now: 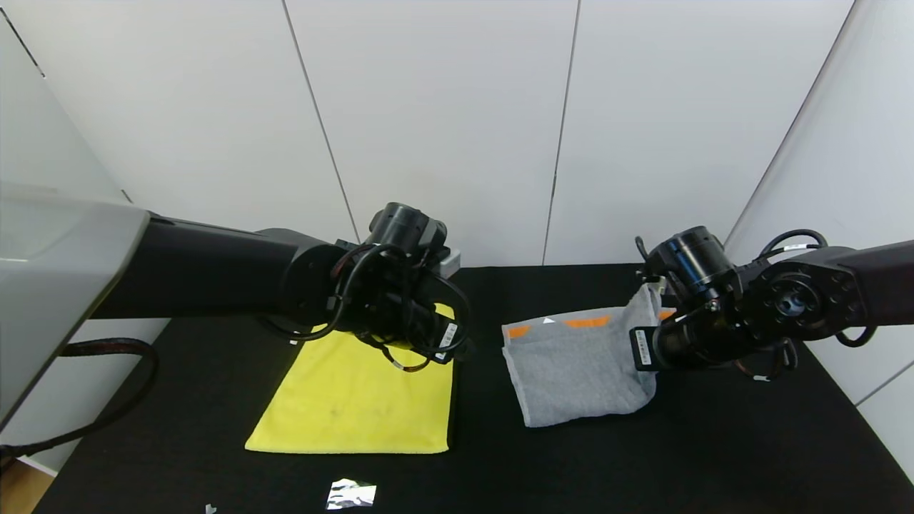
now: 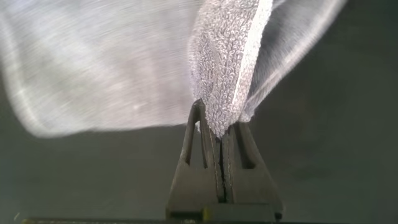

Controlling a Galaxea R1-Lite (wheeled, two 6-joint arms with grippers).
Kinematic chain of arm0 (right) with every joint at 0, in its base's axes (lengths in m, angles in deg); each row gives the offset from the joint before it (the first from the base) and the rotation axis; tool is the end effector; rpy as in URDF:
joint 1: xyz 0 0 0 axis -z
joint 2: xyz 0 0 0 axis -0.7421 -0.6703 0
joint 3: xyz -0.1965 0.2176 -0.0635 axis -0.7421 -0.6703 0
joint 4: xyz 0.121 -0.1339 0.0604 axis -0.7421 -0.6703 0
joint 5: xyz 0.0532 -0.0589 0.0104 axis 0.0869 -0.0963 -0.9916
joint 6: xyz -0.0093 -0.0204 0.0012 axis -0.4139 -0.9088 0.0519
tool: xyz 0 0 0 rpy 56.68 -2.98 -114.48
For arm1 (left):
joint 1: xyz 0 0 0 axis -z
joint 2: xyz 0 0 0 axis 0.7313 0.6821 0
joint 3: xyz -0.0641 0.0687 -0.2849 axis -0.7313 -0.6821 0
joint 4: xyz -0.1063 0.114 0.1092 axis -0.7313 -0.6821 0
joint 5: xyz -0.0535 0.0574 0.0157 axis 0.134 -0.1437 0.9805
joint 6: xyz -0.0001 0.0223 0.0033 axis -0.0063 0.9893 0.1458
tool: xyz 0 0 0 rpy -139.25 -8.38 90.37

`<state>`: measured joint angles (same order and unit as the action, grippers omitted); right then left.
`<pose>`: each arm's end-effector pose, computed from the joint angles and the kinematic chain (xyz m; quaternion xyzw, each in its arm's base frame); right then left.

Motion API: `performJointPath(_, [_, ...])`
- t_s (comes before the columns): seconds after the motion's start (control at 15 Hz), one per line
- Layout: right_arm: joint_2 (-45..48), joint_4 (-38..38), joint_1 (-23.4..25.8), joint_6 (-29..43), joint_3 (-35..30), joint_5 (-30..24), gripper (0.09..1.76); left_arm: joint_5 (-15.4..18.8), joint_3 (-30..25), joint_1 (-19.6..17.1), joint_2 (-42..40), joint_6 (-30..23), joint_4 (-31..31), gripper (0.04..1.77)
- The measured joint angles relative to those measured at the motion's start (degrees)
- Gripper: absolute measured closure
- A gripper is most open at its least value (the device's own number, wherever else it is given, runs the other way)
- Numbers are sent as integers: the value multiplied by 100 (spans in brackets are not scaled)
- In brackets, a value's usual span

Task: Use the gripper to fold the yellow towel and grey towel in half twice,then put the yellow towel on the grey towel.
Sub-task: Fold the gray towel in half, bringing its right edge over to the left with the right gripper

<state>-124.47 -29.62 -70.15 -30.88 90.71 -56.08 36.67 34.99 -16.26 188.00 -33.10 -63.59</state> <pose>0.3296 0.1305 0.1430 0.0151 0.4591 0.0164 0.8881 0.3362 -0.1973 0.1664 0.1260 0.3861 -0.2003 0.8916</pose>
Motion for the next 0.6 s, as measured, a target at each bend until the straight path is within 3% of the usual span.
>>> performJointPath(0.33, [-118,458,-708,-4,-79,-2,173,-2,-243,-150,-163,0,2,9])
performJointPath(0.6, [-344,978,-990,-107,-190,-20,173,6,-391,-185,-273,-10,9,9])
